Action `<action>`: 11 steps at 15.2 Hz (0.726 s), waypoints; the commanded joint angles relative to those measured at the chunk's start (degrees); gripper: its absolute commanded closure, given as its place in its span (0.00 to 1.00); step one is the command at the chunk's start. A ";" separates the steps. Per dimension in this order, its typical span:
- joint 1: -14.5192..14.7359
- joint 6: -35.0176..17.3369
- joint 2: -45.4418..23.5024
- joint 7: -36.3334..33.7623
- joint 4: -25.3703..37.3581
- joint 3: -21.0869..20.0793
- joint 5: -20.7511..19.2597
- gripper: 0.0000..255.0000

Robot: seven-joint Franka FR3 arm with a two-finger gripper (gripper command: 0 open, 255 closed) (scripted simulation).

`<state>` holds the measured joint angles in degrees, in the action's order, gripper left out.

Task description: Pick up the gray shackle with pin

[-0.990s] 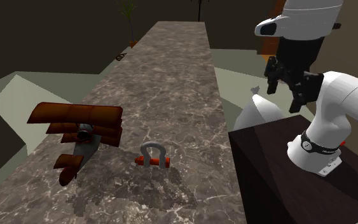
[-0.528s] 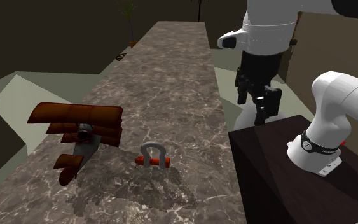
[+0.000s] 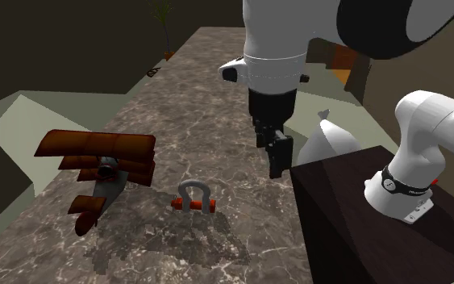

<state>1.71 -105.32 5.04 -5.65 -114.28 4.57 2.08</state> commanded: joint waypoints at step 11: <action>-0.84 2.17 -27.96 1.32 31.66 0.25 0.77 0.00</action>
<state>1.02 -103.47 -20.66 -4.49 -85.36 4.79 2.82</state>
